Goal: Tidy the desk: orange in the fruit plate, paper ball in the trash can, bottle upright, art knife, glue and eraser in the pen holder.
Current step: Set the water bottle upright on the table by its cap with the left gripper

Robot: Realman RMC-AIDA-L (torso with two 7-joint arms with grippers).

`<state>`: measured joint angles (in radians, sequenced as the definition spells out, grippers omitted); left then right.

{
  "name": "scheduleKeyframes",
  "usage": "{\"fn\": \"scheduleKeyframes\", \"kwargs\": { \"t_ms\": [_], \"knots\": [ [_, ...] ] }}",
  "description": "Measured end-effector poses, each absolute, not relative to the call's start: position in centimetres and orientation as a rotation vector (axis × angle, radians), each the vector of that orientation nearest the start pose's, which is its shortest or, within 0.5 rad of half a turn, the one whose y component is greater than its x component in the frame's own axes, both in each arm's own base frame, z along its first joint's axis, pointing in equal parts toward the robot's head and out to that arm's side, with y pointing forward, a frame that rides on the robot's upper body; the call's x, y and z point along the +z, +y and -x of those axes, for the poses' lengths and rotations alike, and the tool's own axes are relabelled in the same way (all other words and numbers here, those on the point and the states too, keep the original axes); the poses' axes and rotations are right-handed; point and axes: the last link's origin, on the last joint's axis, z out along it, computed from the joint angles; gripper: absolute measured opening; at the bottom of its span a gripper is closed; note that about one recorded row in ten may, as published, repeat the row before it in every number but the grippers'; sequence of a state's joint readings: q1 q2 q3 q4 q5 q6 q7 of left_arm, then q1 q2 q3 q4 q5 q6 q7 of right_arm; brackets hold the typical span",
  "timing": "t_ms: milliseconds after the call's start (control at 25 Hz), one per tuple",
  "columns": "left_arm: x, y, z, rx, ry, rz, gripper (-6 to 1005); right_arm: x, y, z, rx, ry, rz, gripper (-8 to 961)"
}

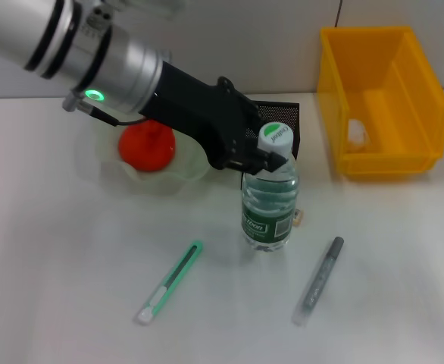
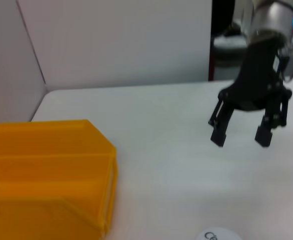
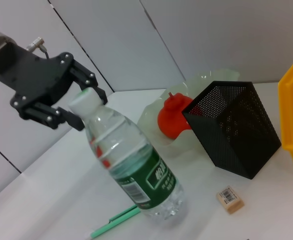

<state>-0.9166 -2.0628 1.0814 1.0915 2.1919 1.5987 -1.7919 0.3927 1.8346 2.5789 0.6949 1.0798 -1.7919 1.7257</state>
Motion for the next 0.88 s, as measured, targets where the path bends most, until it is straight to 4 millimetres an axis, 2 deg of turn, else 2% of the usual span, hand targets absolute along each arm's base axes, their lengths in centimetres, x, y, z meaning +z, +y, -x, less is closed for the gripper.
{"fn": "scheduleKeyframes", "kwargs": {
  "t_ms": [280, 720, 880],
  "knots": [
    [2.6, 40.0, 9.0, -0.243, -0.088, 3.030, 444, 11.4, 28.8, -33.3, 0.606, 1.130, 2.586, 767],
    [3.7, 39.8, 11.7, -0.282, -0.131, 2.983, 443, 11.0, 28.8, -33.5, 0.595, 1.142, 2.587, 767],
    [5.1, 40.0, 12.7, -0.322, -0.149, 2.944, 443, 10.8, 29.0, -33.5, 0.591, 1.145, 2.575, 767]
  ]
}}
